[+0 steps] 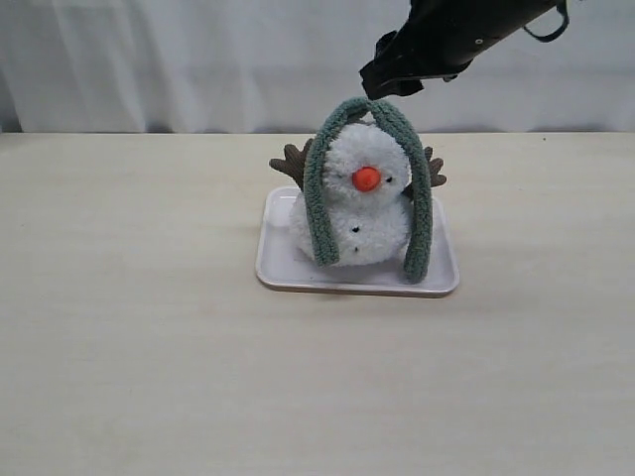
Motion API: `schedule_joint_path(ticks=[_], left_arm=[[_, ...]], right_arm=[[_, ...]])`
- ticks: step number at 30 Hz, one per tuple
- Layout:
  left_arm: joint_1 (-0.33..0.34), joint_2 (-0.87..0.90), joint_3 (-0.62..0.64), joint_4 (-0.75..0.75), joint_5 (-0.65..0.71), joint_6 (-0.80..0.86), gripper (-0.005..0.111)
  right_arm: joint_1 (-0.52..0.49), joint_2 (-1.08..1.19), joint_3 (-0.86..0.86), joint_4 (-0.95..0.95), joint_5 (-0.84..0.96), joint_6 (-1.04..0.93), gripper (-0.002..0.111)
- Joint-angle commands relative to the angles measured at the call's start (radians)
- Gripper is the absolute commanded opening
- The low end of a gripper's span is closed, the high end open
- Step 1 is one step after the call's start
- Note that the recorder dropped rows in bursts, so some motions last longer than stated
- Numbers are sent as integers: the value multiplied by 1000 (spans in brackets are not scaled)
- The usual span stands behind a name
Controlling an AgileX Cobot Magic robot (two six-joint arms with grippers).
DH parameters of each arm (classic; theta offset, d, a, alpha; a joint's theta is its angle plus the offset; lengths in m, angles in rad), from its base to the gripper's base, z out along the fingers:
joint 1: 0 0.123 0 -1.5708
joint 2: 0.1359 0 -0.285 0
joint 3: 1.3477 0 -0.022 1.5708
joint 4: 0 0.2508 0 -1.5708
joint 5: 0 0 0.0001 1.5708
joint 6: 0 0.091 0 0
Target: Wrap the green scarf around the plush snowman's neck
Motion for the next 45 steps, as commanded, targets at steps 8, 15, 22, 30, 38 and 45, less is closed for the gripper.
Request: schedule_joint_path(ticks=[8,15,22,30,38,45], left_arm=[[-7,-2,2,-5,-13,1,0],[-7,-2,2,-5,-13,1,0],[-7,-2,2,-5,-13,1,0],[-7,-2,2,-5,-13,1,0],[-7,-2,2,-5,-14,1,0],[-7,-2,2,-5,-14,1,0]], right_arm=[[11,113,-148,-9,61,12,57],[96,157,-157,-258,74,-23,57],[140,168,-157,-464,71,73,55],[145,204,-157,-461,55,37,32],[176,205,-157,-478,39,-22,4],[199,205,-157,-535,52,-42,4]])
